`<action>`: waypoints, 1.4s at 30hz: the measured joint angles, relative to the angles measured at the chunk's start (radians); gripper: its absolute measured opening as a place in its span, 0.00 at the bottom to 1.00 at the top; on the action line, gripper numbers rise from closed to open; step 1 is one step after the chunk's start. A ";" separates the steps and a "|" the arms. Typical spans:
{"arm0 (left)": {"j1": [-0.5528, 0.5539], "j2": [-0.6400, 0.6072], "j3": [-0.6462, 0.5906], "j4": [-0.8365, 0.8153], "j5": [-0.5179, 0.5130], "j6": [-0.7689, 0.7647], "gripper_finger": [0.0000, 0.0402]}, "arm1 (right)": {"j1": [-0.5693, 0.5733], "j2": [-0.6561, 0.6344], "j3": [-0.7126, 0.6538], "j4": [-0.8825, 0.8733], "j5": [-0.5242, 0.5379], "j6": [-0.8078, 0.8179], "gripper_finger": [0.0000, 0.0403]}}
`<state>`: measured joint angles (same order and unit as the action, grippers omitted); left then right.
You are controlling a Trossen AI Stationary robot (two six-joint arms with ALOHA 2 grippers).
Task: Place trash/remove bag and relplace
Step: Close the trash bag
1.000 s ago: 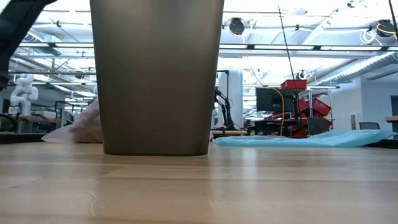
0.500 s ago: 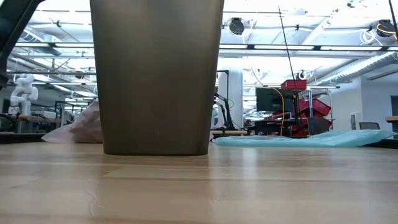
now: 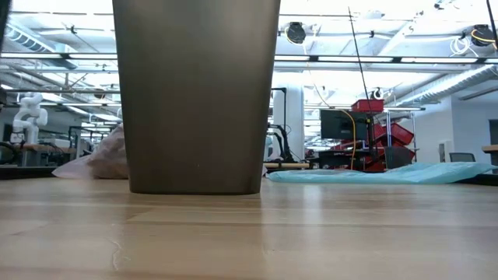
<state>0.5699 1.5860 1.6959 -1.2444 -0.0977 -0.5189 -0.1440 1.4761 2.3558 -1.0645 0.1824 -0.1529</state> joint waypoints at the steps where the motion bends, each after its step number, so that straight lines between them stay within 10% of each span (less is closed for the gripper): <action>1: 0.000 -0.035 0.010 -0.016 0.000 -0.016 0.00 | -0.002 0.000 0.000 0.005 0.000 -0.005 0.00; 16: -0.153 -0.066 -0.206 0.073 0.082 -0.133 0.00 | -0.014 0.001 0.000 0.021 0.001 0.011 0.00; 32: 0.074 -0.058 -0.625 0.396 0.133 -0.103 0.00 | -0.011 0.001 0.000 -0.003 0.000 0.087 0.00; 42: 0.114 -0.164 -0.558 0.424 0.227 -0.069 0.00 | -0.011 0.001 0.000 -0.004 -0.001 0.112 0.00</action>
<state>0.6838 1.4216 1.1379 -0.8202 0.1297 -0.5877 -0.1555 1.4773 2.3558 -1.0683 0.1819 -0.0414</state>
